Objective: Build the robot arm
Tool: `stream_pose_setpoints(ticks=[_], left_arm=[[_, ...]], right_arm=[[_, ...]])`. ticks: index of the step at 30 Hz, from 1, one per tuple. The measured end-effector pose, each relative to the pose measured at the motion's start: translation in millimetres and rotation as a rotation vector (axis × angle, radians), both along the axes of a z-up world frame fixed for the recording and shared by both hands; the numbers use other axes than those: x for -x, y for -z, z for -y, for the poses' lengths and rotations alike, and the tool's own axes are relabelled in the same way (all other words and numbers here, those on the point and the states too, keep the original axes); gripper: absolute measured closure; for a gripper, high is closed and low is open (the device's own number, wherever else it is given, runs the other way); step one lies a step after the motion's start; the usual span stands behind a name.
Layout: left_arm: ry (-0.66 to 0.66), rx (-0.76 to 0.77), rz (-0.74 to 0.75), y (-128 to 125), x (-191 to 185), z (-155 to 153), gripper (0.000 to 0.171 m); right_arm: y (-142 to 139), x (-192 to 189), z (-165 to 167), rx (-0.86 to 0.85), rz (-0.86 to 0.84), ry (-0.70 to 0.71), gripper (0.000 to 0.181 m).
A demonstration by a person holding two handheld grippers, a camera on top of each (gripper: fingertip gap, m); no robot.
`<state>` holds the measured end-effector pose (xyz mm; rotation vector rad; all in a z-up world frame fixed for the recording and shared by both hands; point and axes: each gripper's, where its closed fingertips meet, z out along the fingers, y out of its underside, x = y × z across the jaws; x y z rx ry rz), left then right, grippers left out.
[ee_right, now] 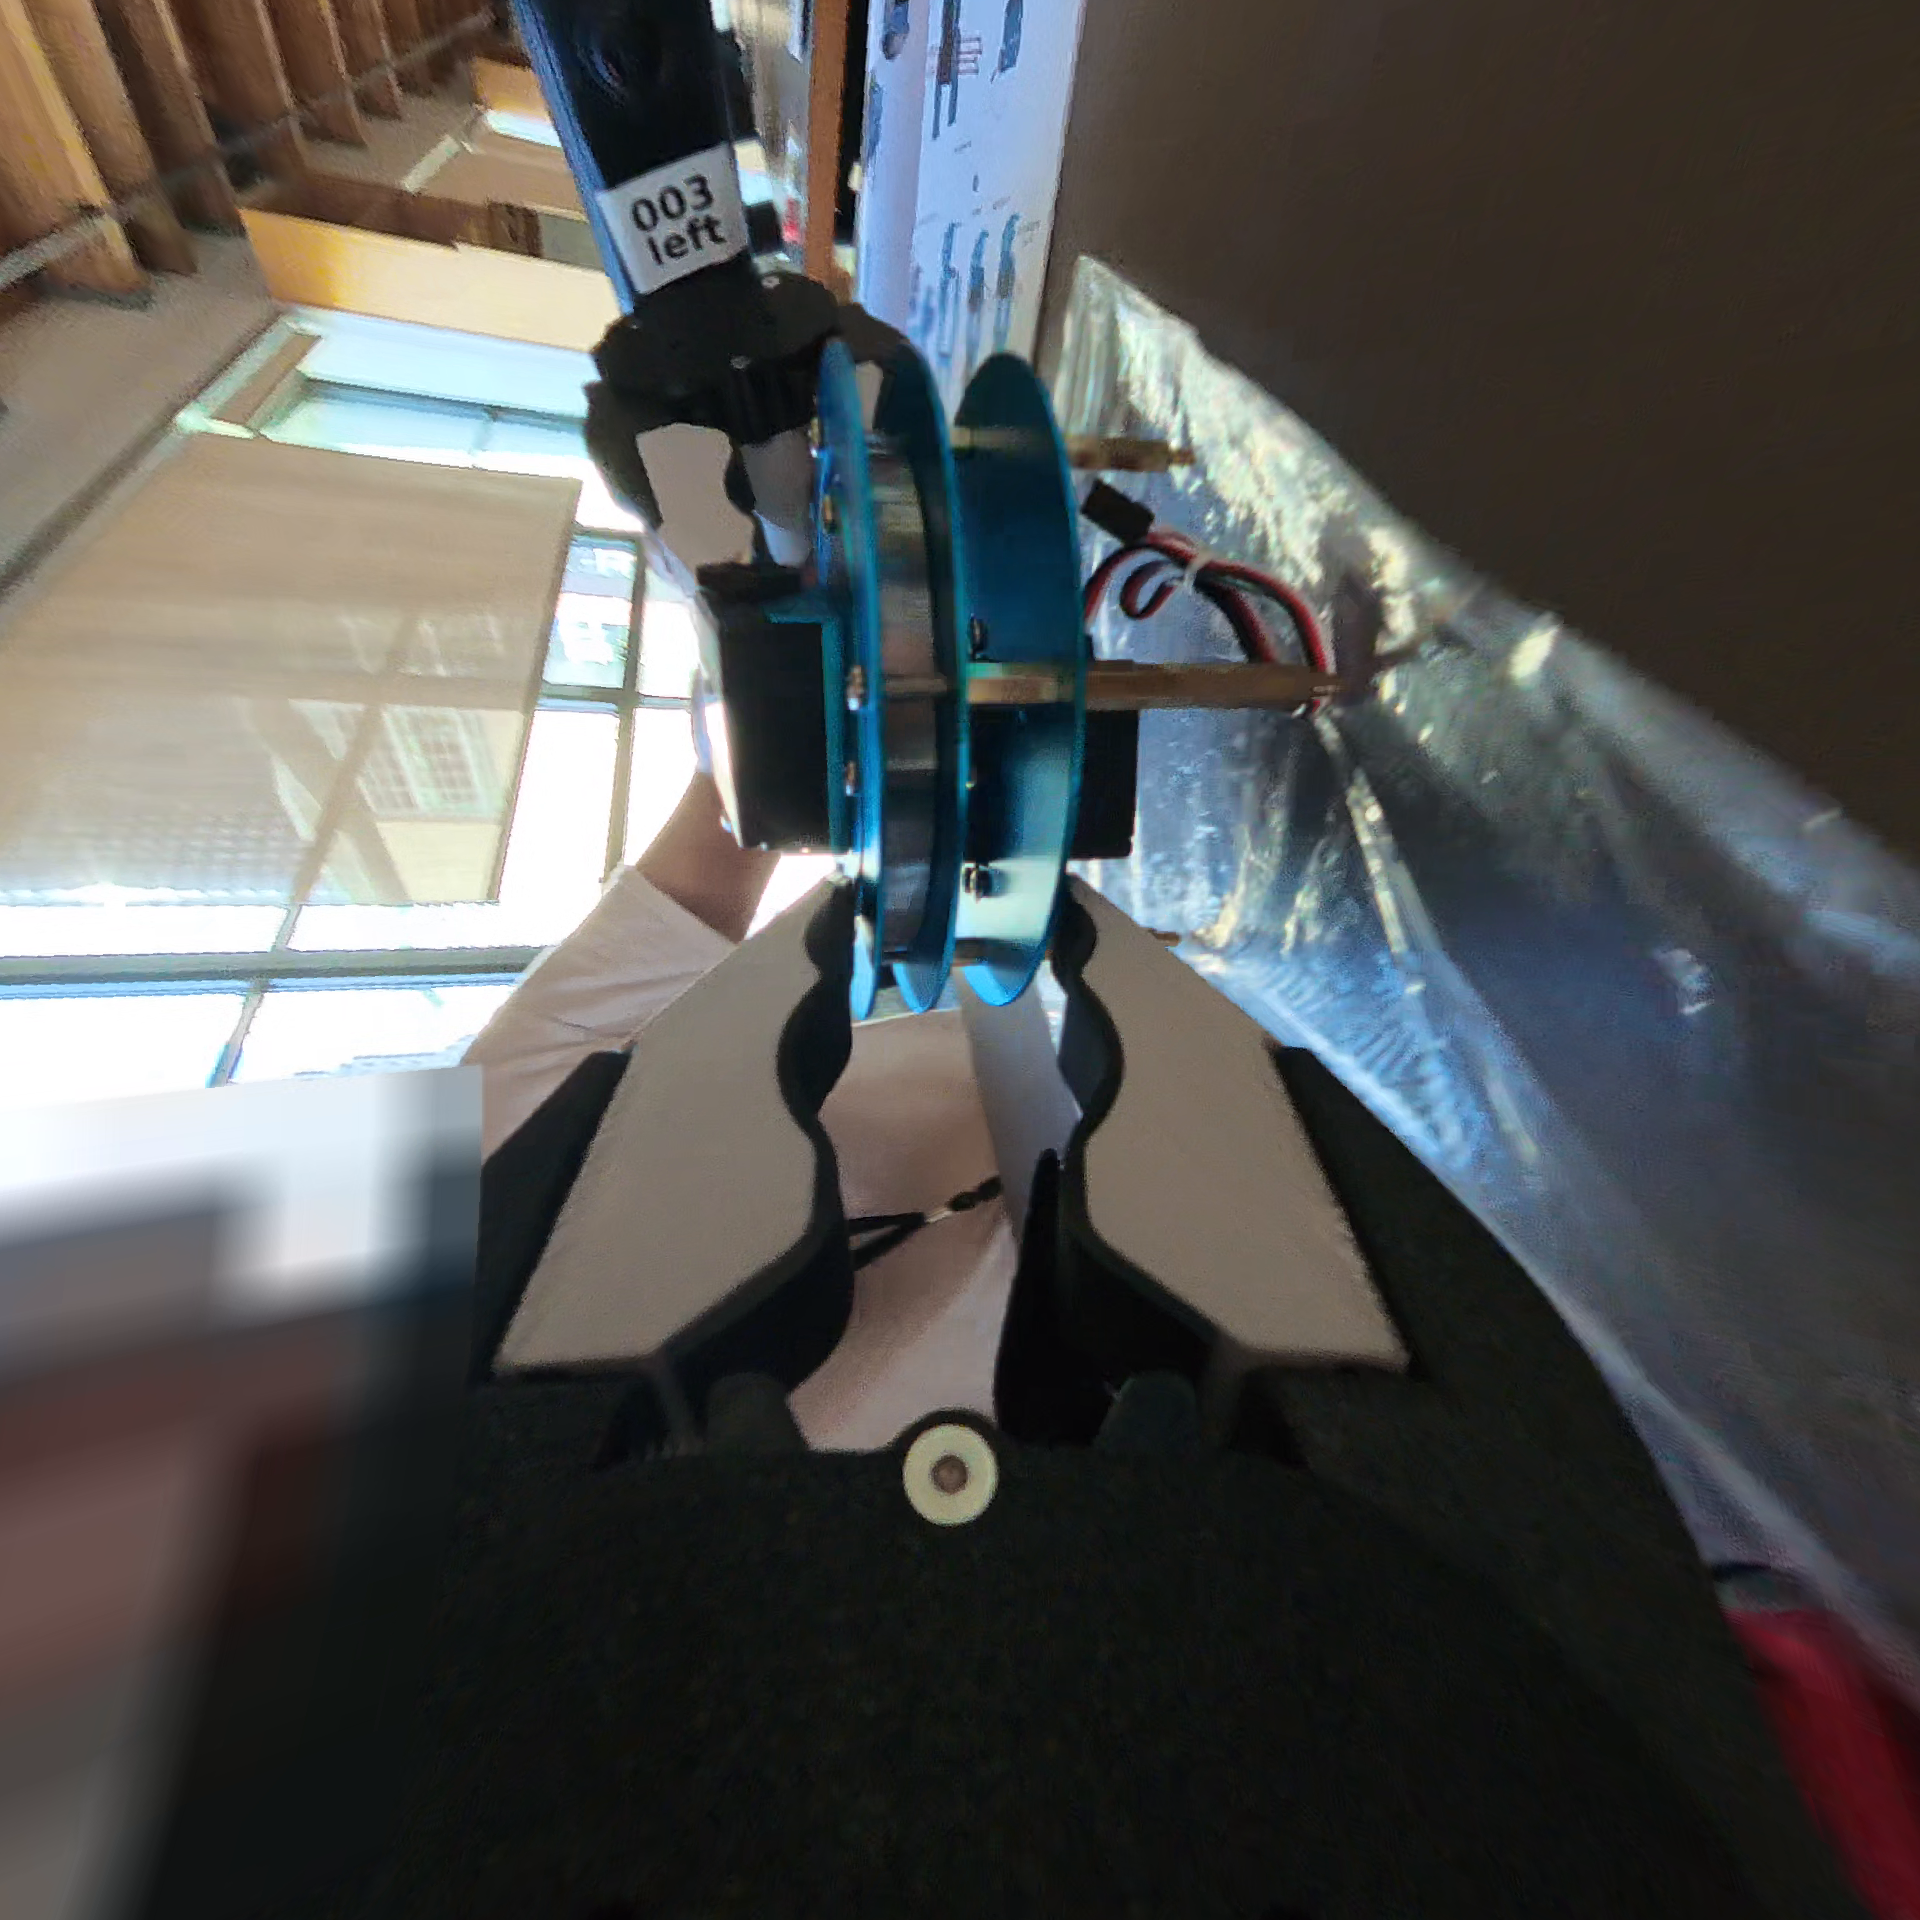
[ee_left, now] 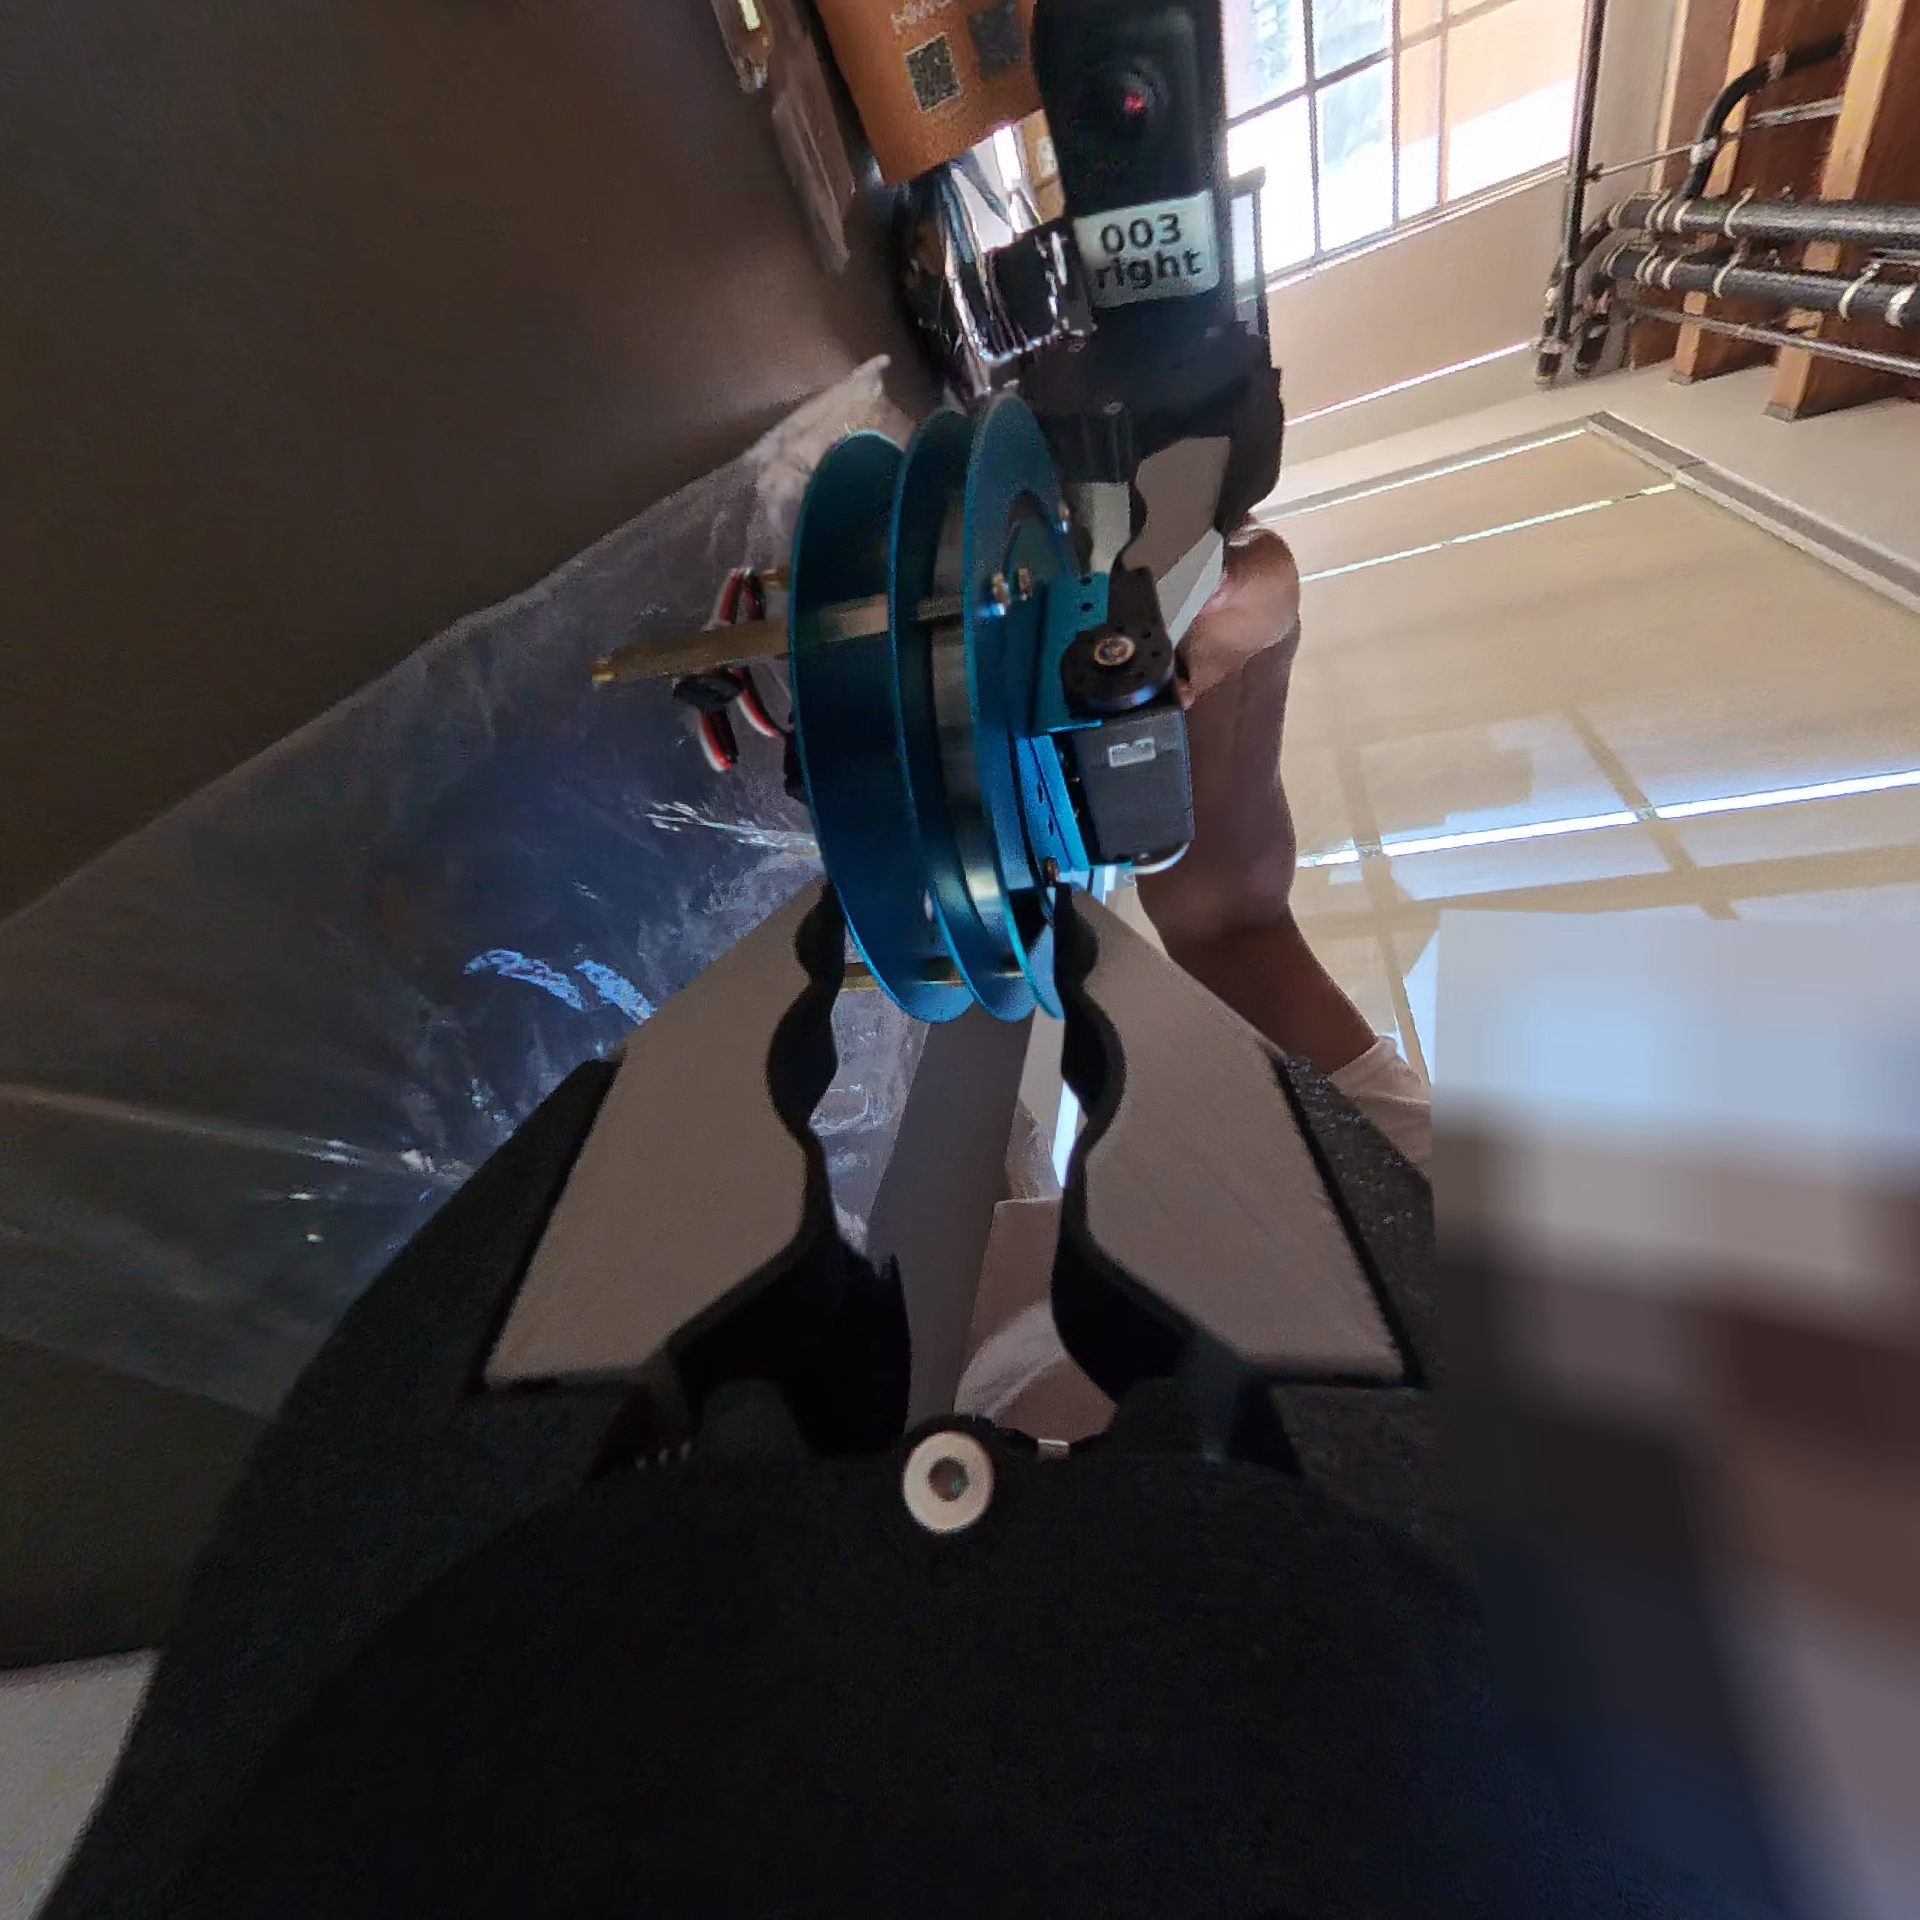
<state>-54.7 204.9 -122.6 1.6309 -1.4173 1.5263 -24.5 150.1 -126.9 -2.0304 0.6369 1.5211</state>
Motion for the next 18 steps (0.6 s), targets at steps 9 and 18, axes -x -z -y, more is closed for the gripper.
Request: stream_pose_setpoints(ticks=[9, 18], left_arm=[[0.103, -0.110, -0.044, -13, 11, -9, 0.129], [0.138, -0.086, -0.059, 3, 4, -16, 0.128]], right_arm=[[-19, 46, -1, 0.057, -0.133, 0.026, 0.150], [2, 39, -6, 0.057, -0.008, 0.009, 0.143]])
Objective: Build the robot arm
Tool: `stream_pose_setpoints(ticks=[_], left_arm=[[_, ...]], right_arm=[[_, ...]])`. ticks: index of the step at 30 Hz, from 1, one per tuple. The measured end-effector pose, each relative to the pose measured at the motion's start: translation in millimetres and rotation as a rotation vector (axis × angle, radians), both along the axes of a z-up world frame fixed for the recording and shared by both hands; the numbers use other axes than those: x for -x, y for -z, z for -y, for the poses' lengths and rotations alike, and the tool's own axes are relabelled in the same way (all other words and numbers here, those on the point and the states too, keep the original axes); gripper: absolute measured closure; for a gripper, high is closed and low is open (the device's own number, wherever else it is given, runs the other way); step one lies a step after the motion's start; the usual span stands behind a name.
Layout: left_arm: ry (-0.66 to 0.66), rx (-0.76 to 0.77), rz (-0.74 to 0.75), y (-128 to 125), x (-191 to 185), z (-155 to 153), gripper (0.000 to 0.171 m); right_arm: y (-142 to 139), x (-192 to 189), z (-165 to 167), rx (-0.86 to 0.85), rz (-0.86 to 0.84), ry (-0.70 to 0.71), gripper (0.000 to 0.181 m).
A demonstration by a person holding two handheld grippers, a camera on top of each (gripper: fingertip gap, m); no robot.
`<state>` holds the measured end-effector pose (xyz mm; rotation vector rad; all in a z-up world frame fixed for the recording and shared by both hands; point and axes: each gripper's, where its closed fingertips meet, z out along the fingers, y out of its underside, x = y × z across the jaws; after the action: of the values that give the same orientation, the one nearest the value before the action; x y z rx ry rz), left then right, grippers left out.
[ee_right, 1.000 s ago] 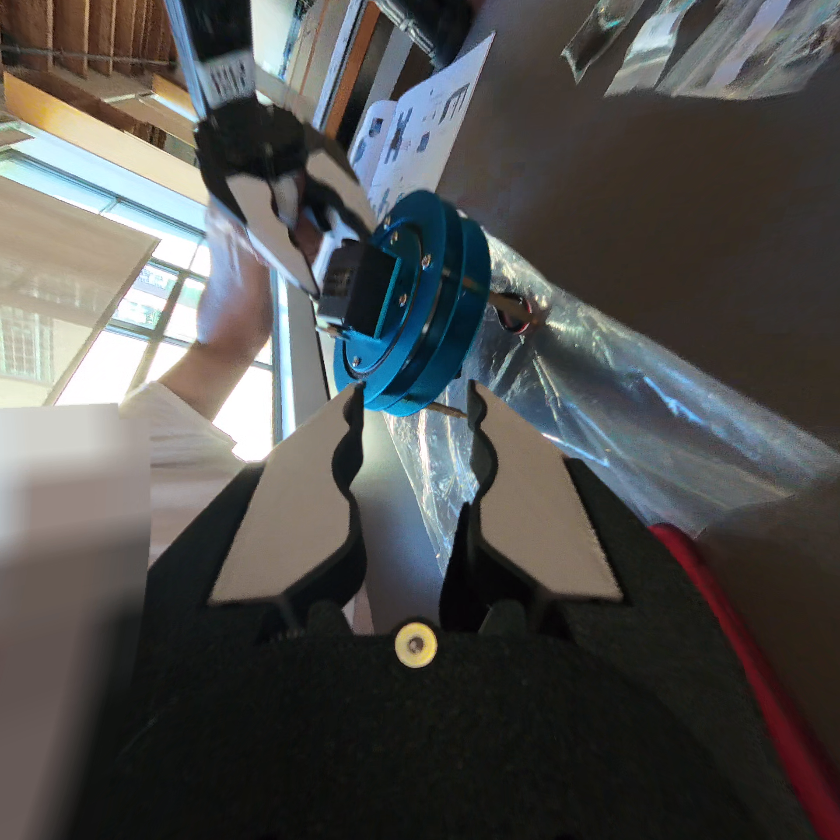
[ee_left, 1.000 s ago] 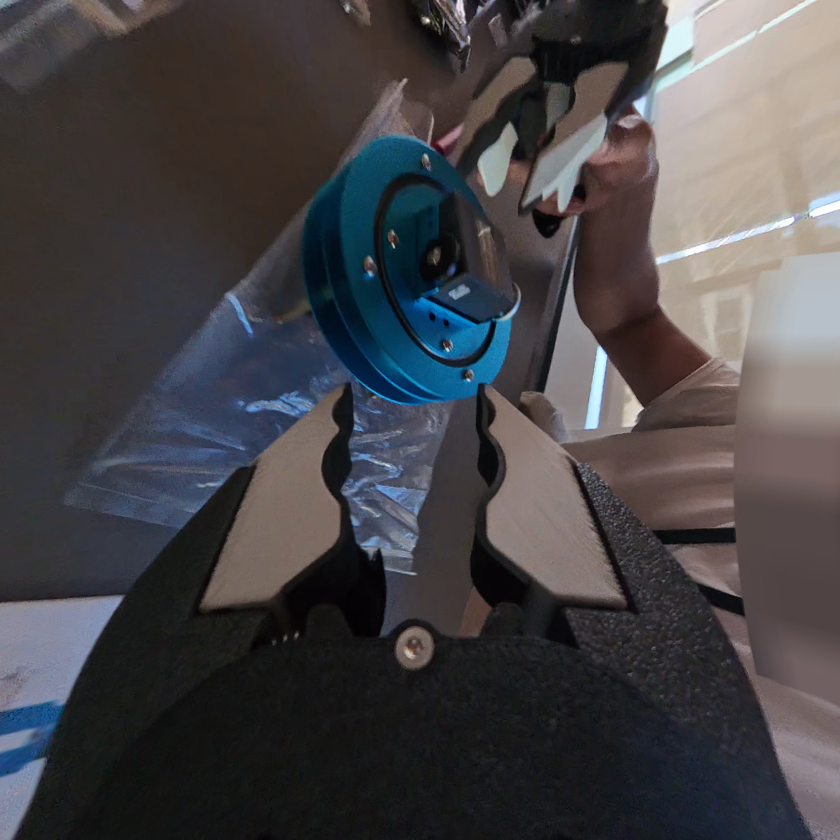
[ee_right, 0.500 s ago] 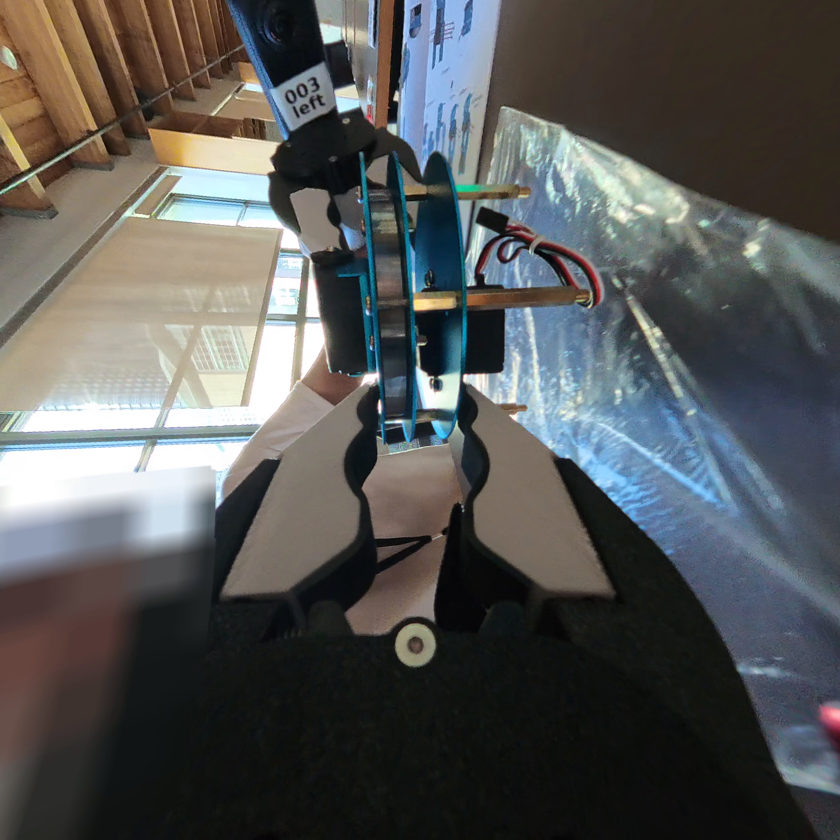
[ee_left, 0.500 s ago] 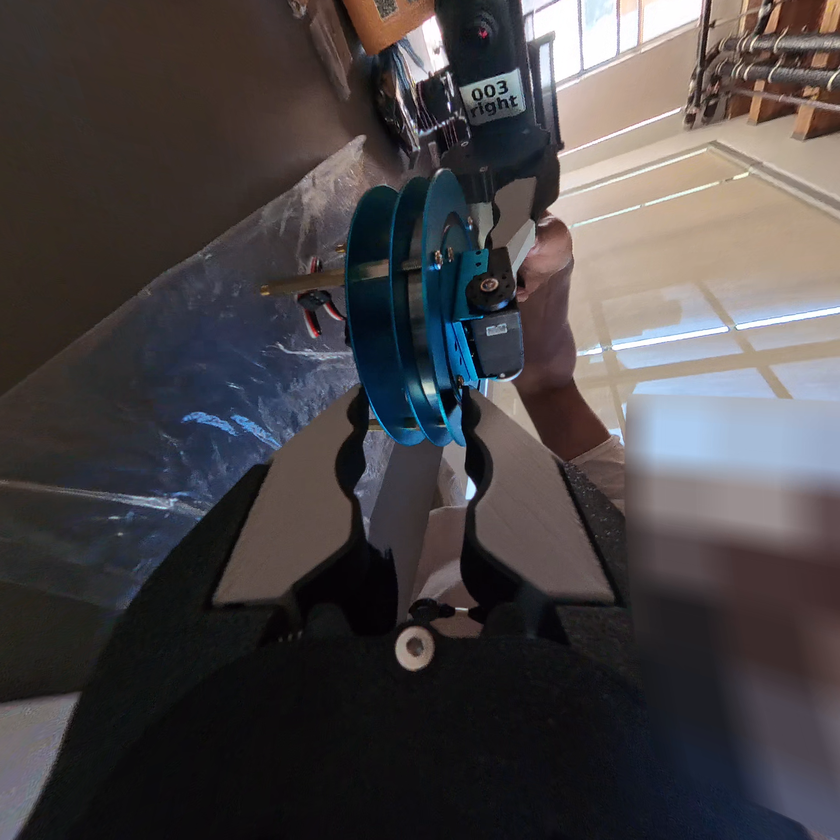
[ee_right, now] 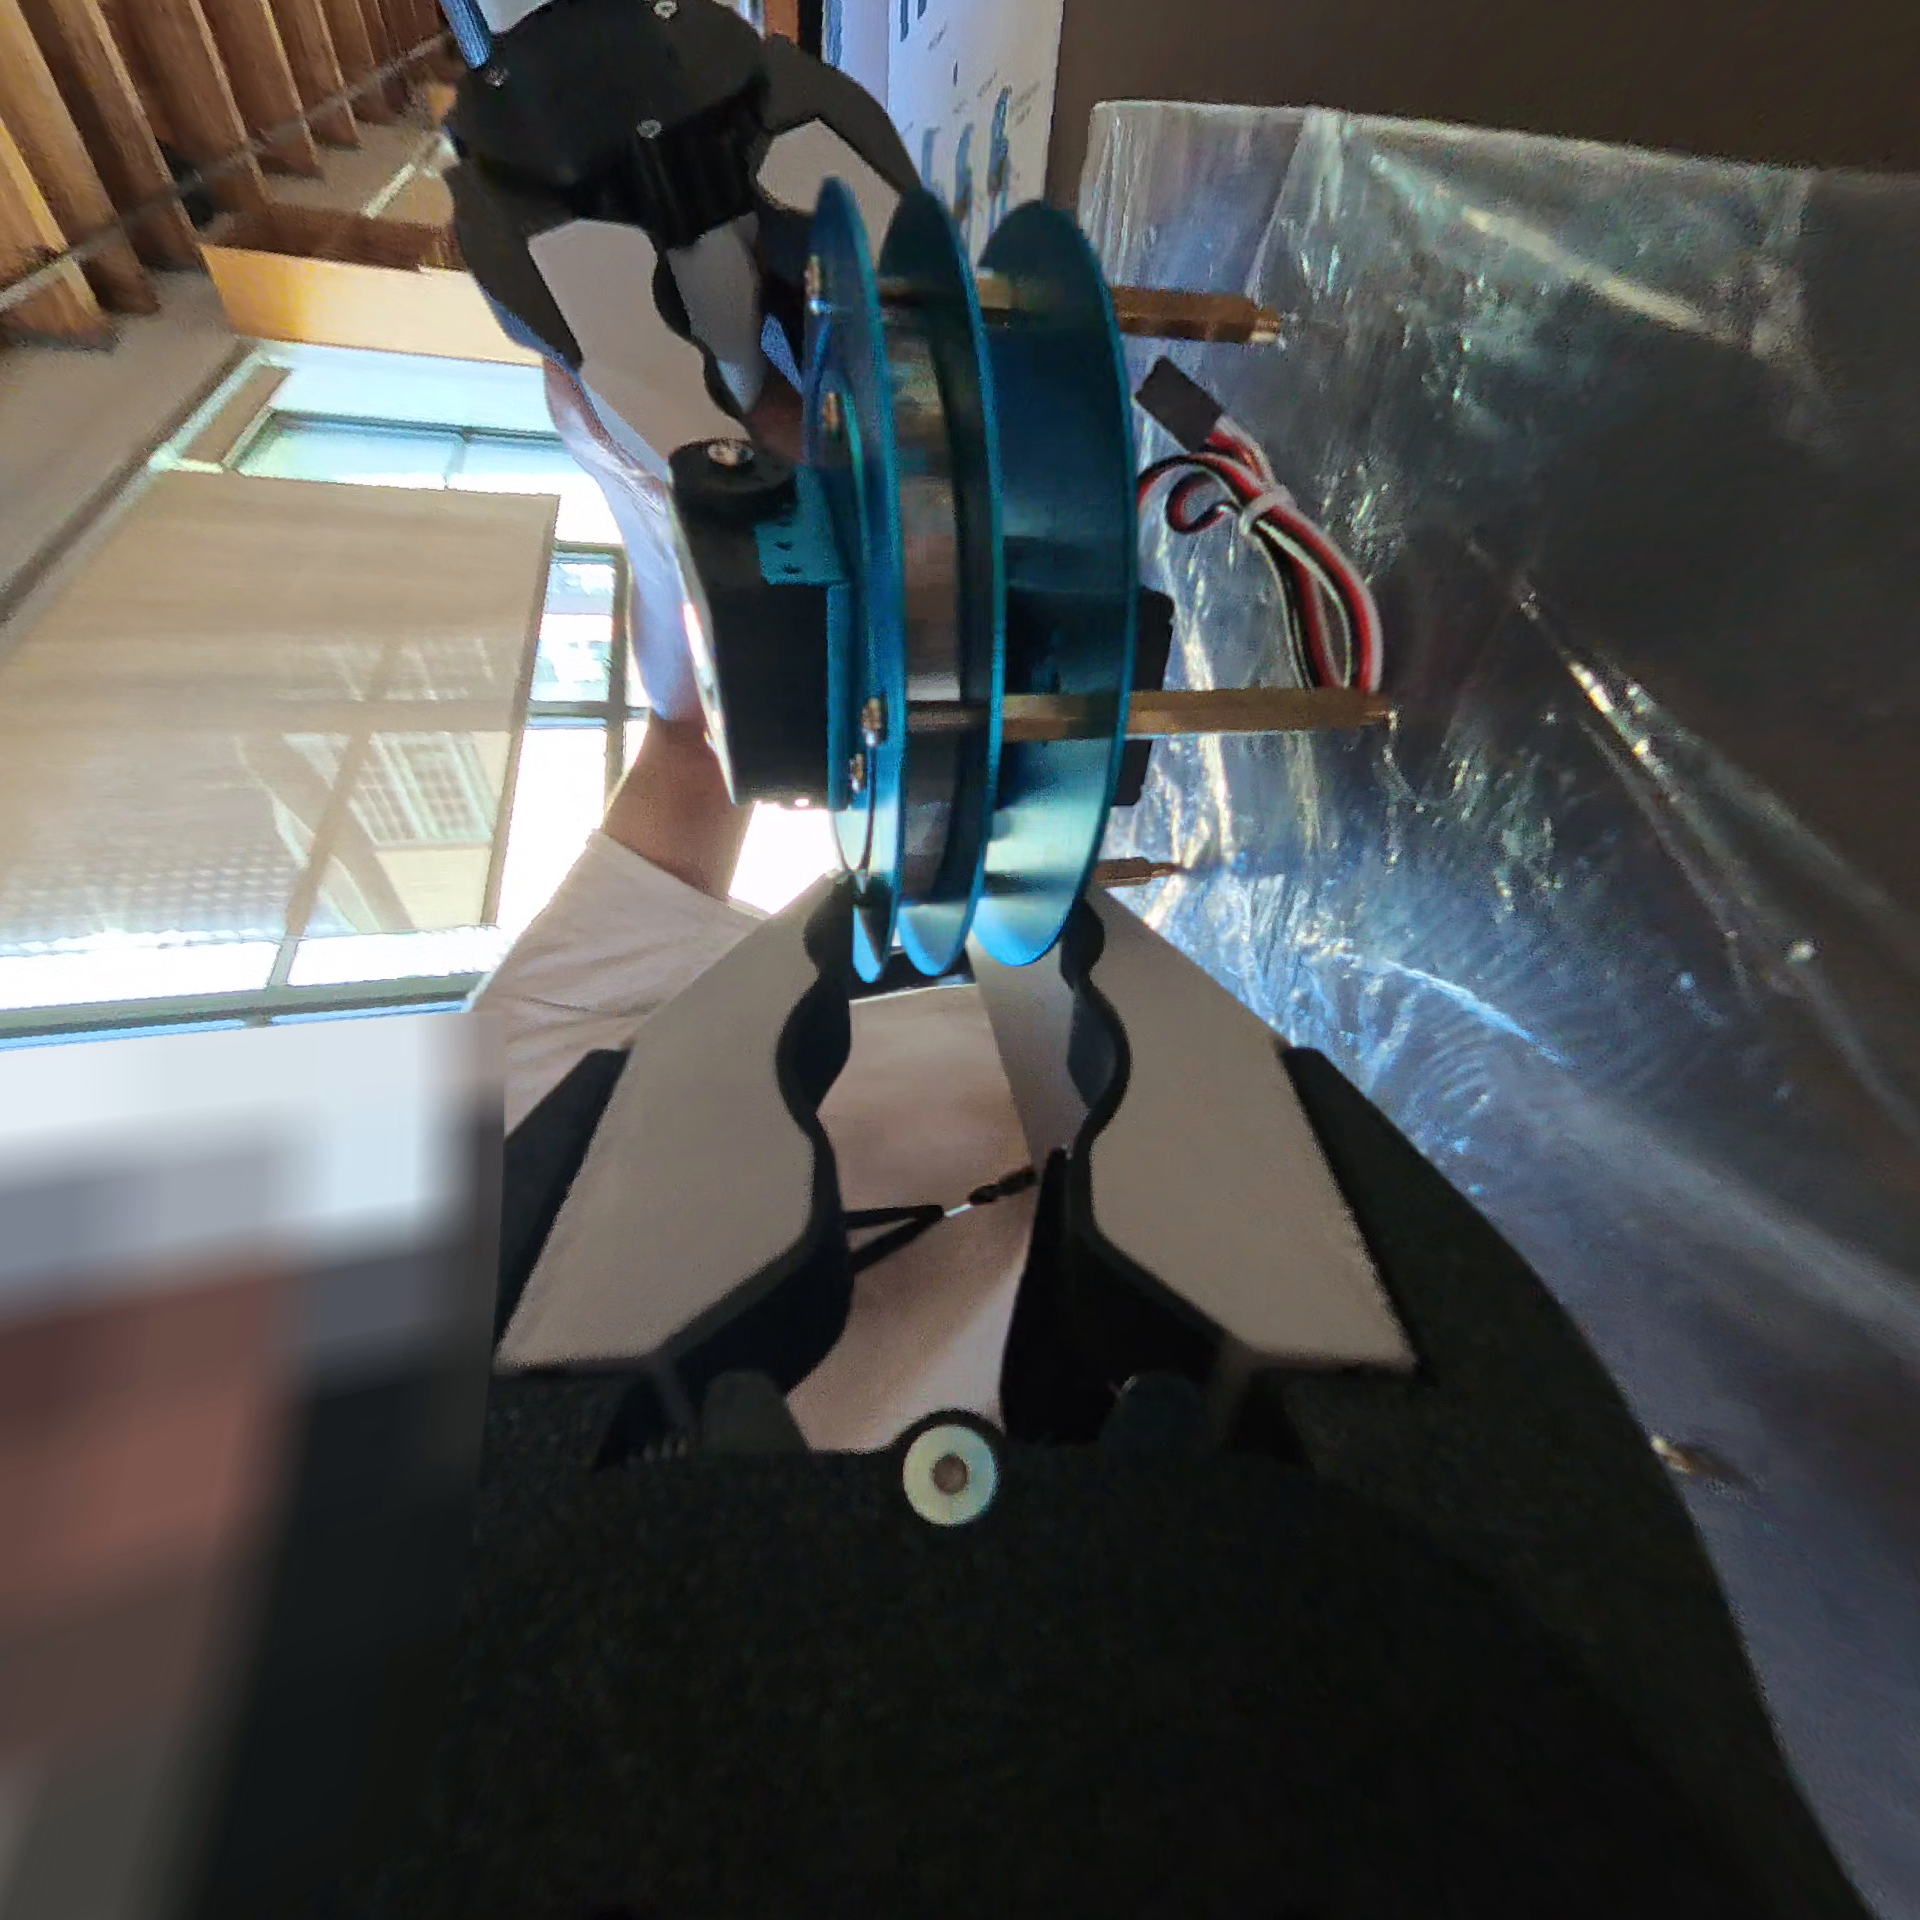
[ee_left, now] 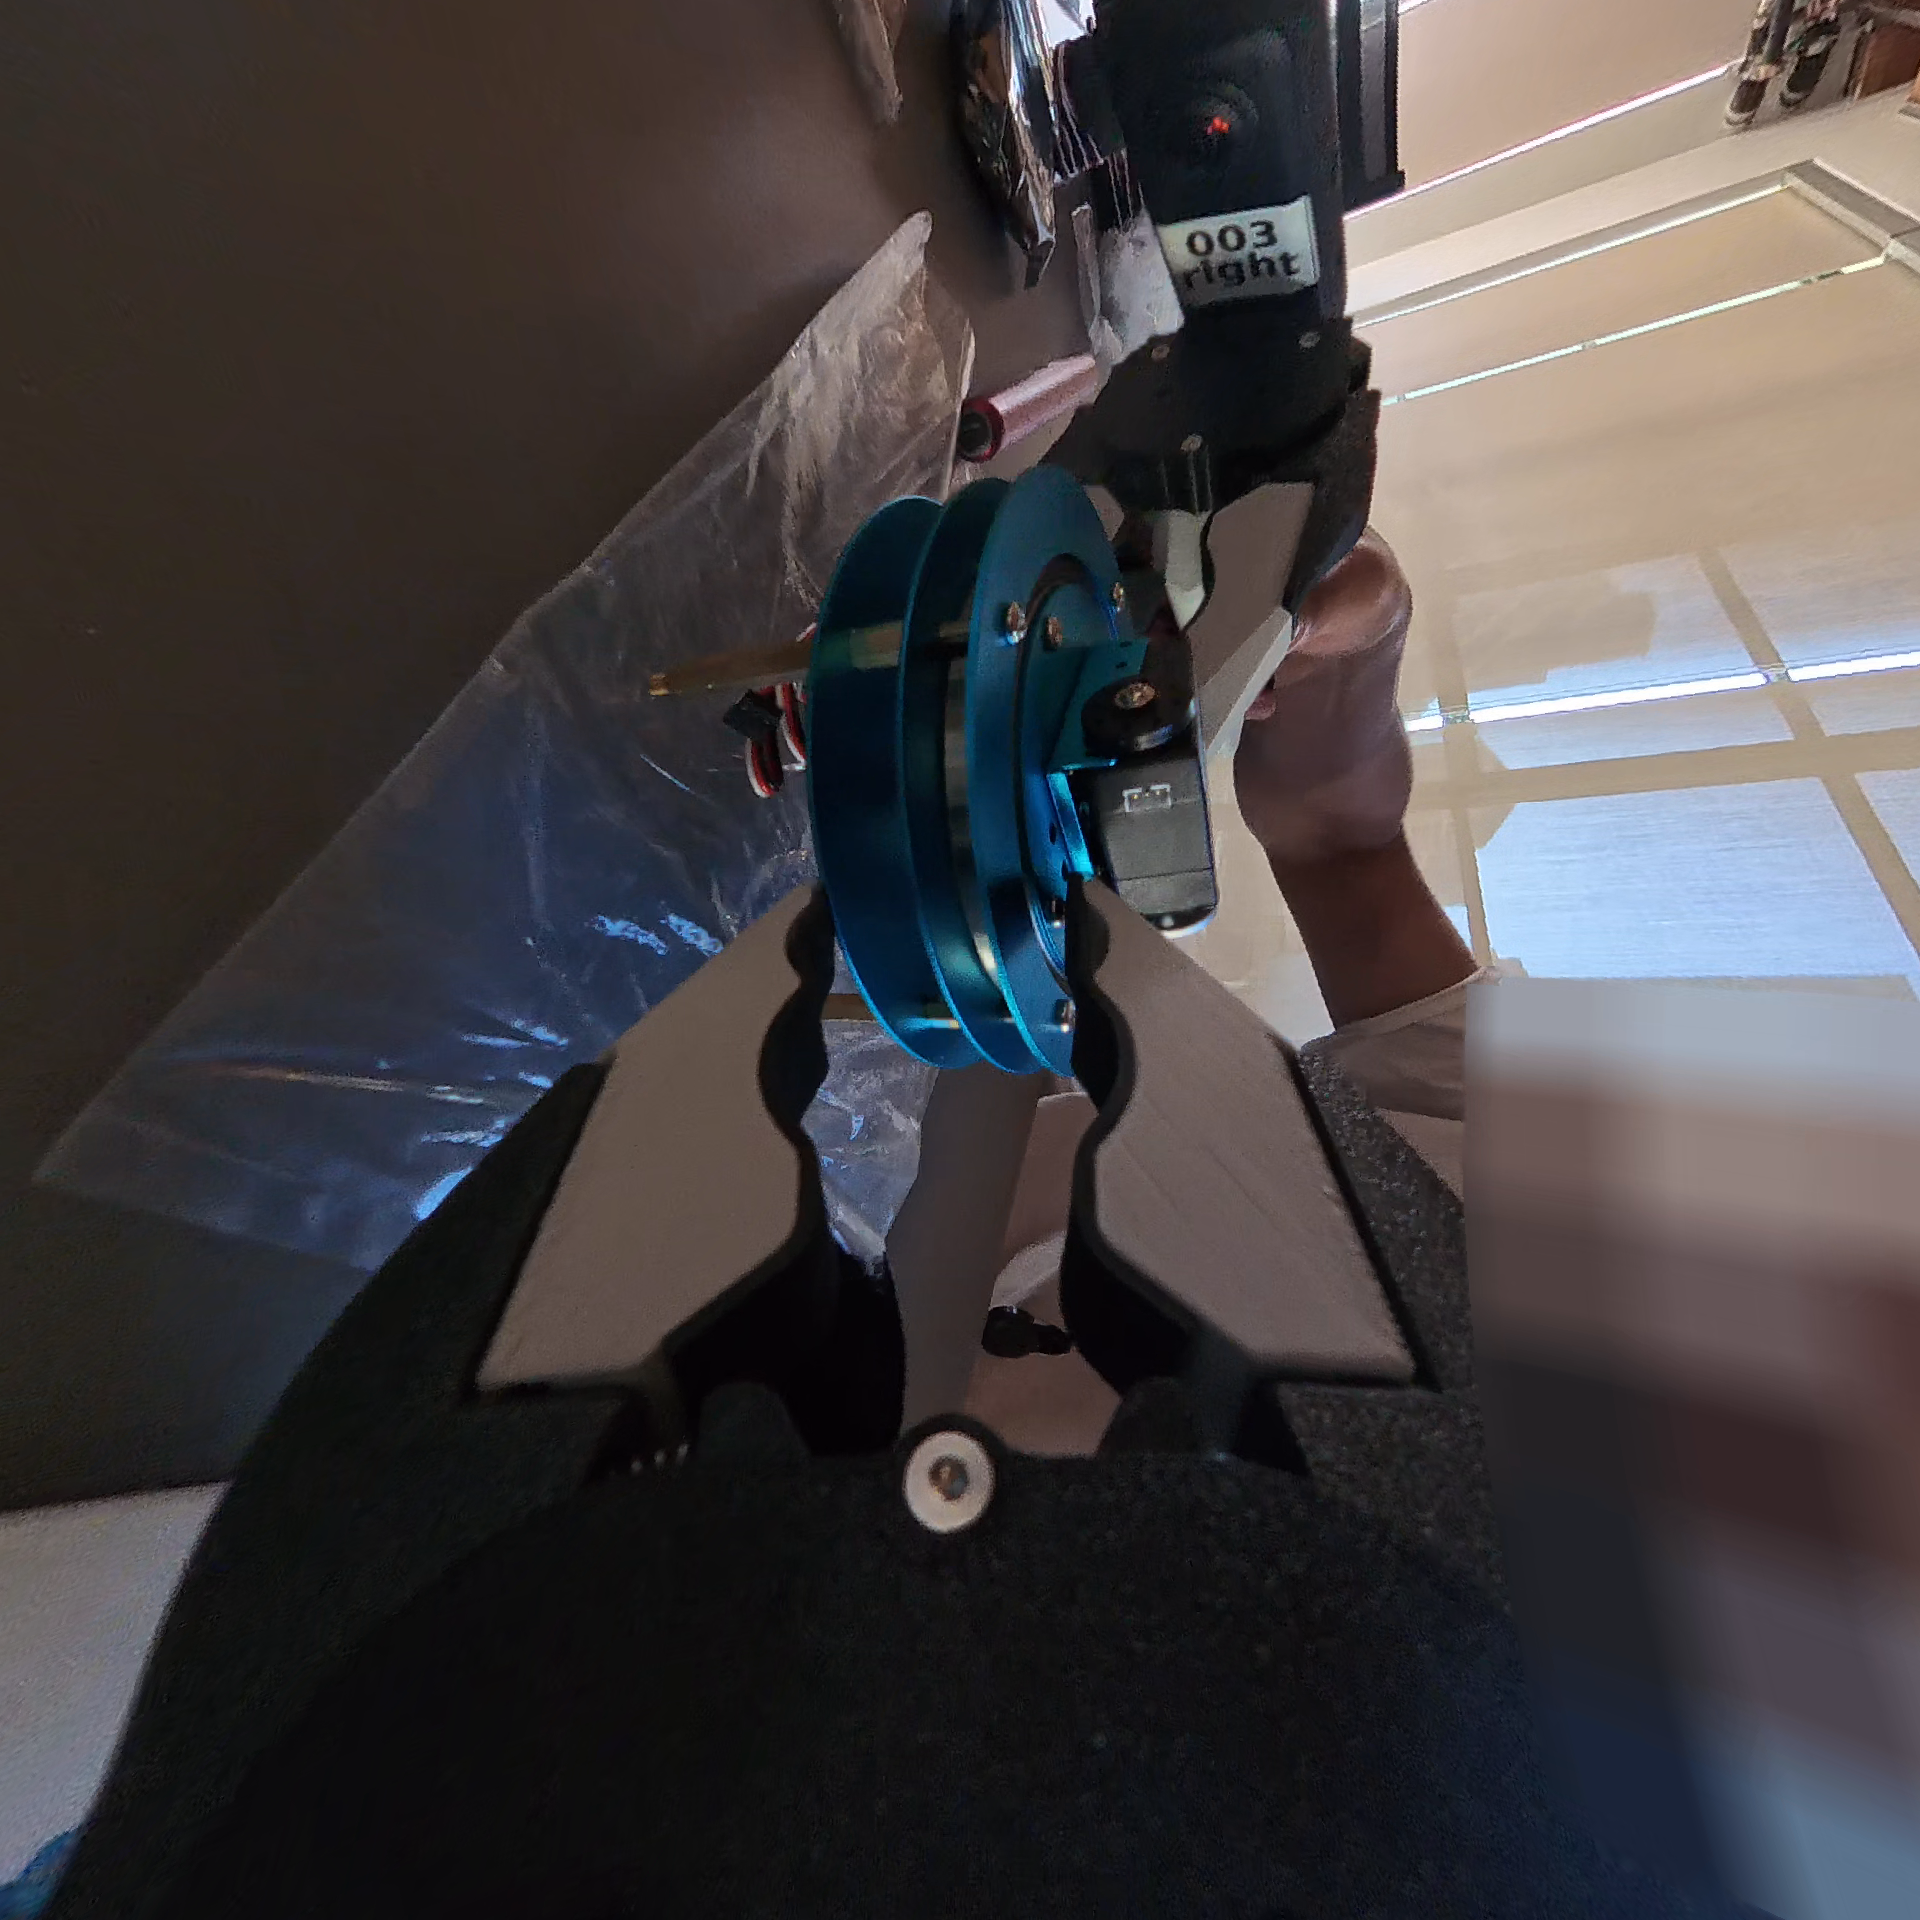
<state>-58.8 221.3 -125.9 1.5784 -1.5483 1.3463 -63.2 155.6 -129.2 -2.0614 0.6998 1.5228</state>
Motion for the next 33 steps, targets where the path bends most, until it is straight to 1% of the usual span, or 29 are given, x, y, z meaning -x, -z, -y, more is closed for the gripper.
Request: stream_pose_setpoints(ticks=[2, 5, 8, 9, 10, 12, 14, 15, 16, 17, 18, 19, 21, 22, 23, 25, 27, 28, 29, 31, 33], left_arm=[[0.011, -0.004, 0.018, 1, 2, 2, 0.127], [0.002, -0.012, 0.084, -2, 7, -1, 0.126], [-0.090, -0.036, 0.229, -17, 21, -22, 0.123], [-0.130, -0.056, 0.296, -26, 32, -31, 0.123], [-0.177, -0.095, 0.377, -34, 45, -40, 0.123], [-0.317, -0.256, 0.576, -50, 77, -65, 0.124], [-0.515, -0.448, 0.764, -68, 114, -99, 0.124], [-0.632, -0.555, 0.813, -73, 132, -120, 0.124], [-0.761, -0.668, 0.815, -75, 150, -147, 0.128], [-0.883, -0.782, 0.765, -71, 168, -175, 0.133], [-0.981, -0.889, 0.685, -64, 186, -202, 0.134], [-1.049, -0.975, 0.607, -59, 200, -223, 0.133], [-1.128, -1.134, 0.482, -46, 223, -255, 0.133], [-1.166, -1.196, 0.413, -37, 235, -269, 0.132], [-1.197, -1.228, 0.361, -29, 244, -280, 0.132], [-1.235, -1.213, 0.332, -19, 249, -292, 0.132], [-1.276, -1.172, 0.367, -17, 242, -304, 0.132], [-1.286, -1.137, 0.385, -18, 237, -306, 0.132], [-1.291, -1.095, 0.391, -18, 233, -305, 0.131], [-1.260, -1.031, 0.444, -19, 228, -293, 0.132], [-1.234, -1.047, 0.469, -20, 232, -290, 0.132]], right_arm=[[3, -4, 4, -0.007, 0.060, -0.018, 0.139], [-1, -16, 13, -0.048, 0.150, -0.012, 0.142], [-22, -36, 28, -0.131, 0.232, 0.082, 0.140], [-29, -45, 34, -0.160, 0.308, 0.136, 0.139], [-38, -50, 40, -0.202, 0.411, 0.181, 0.141], [-59, -50, 47, -0.301, 0.612, 0.282, 0.144], [-80, -36, 46, -0.429, 0.810, 0.365, 0.147], [-87, -29, 44, -0.484, 0.908, 0.398, 0.148], [-93, -25, 41, -0.531, 1.009, 0.445, 0.148], [-96, -25, 39, -0.567, 1.102, 0.498, 0.148], [-98, -30, 39, -0.576, 1.179, 0.558, 0.148], [-97, -37, 40, -0.565, 1.237, 0.609, 0.148], [-89, -57, 44, -0.516, 1.313, 0.680, 0.147], [-81, -69, 46, -0.474, 1.347, 0.694, 0.145], [-72, -82, 49, -0.424, 1.370, 0.711, 0.144], [-61, -100, 52, -0.384, 1.344, 0.763, 0.142], [-55, -112, 54, -0.398, 1.280, 0.854, 0.144], [-55, -117, 54, -0.386, 1.237, 0.879, 0.140], [-59, -118, 55, -0.399, 1.224, 0.886, 0.139], [-62, -129, 65, -0.378, 1.264, 0.954, 0.143], [-59, -136, 73, -0.335, 1.288, 0.984, 0.144]])
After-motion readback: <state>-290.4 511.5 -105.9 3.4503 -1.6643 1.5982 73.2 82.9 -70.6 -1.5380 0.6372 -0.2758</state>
